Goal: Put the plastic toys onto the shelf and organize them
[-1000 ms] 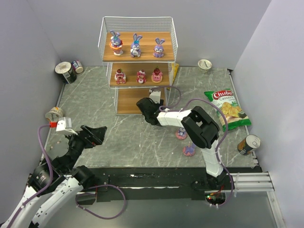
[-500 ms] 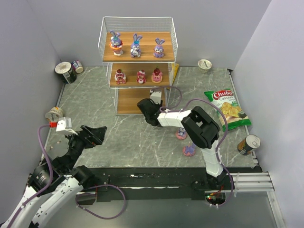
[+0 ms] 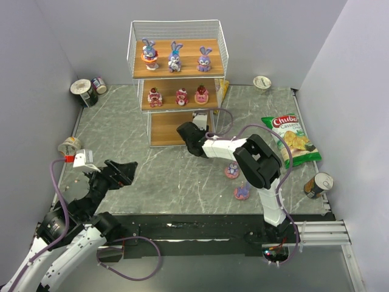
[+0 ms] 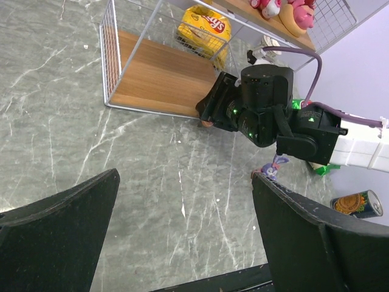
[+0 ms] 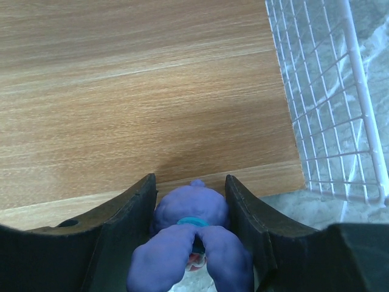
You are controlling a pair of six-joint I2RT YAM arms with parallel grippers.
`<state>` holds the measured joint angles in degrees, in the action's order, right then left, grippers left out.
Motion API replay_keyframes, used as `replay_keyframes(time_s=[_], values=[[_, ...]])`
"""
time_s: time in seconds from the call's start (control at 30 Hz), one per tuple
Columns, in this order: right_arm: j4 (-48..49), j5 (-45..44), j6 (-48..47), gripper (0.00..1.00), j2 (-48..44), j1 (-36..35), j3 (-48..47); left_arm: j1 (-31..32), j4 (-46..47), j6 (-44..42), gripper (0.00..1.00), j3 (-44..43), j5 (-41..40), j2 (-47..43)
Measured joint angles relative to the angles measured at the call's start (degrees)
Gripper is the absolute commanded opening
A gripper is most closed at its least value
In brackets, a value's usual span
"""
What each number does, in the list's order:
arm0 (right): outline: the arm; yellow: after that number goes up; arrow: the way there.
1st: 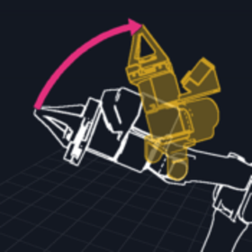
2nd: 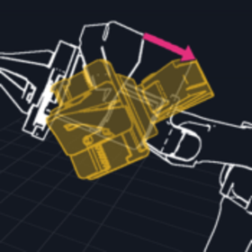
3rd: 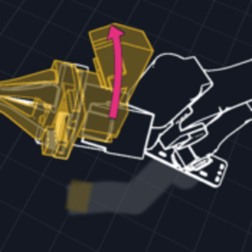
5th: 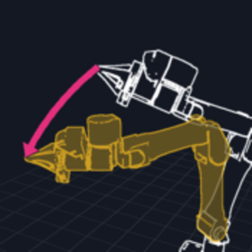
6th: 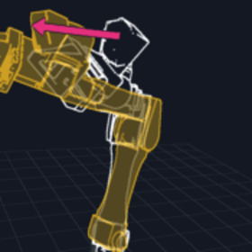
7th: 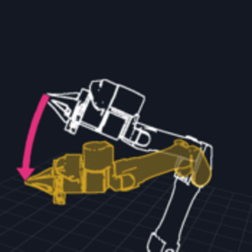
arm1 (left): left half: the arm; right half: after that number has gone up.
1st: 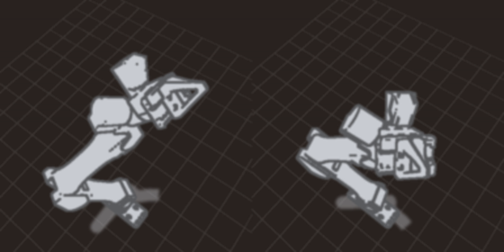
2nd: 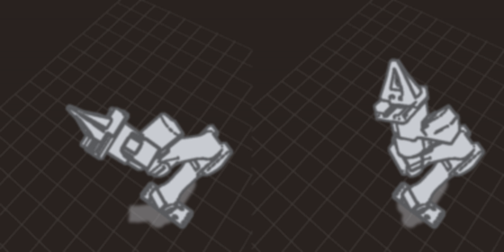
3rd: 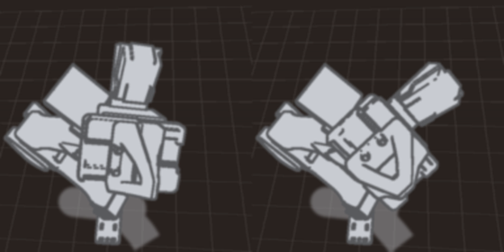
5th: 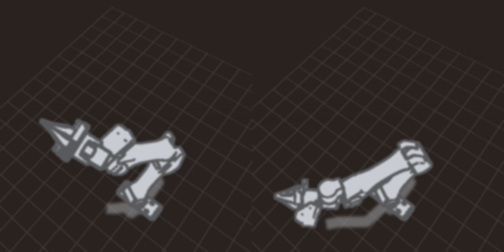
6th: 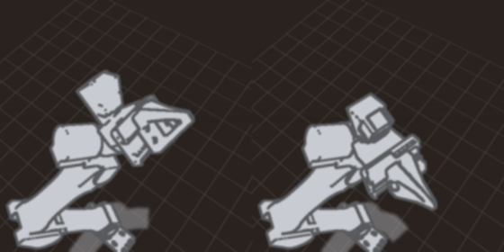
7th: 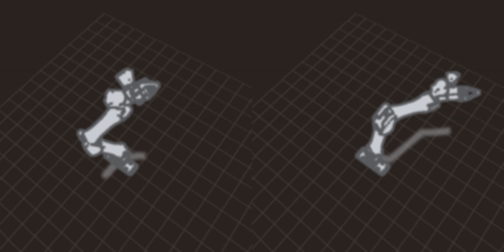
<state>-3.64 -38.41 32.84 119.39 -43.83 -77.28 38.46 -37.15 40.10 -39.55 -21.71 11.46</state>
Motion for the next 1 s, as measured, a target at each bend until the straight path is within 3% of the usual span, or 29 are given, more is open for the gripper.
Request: replay_keyframes(time_s=[0.17, 0.37, 1.0], values=[[-1.8, 0.5, -0.1, 0.65, 1.2, 0.0, -2.3, 0.0, 0.0, 0.0, 0.96, 0.0, 0.0, 0.0], [-2.4, 0.1, -0.1, 0.73, 2.3, 0.0, -4.1, 0.0, 0.0, 0.0, 0.96, 0.0, 0.0, 0.0], [6.7, -3.4, -1.2, 0.68, -0.5, -1.0, 4.0, 0.0, 0.0, 0.0, 0.96, 0.0, 0.0, 0.0]])
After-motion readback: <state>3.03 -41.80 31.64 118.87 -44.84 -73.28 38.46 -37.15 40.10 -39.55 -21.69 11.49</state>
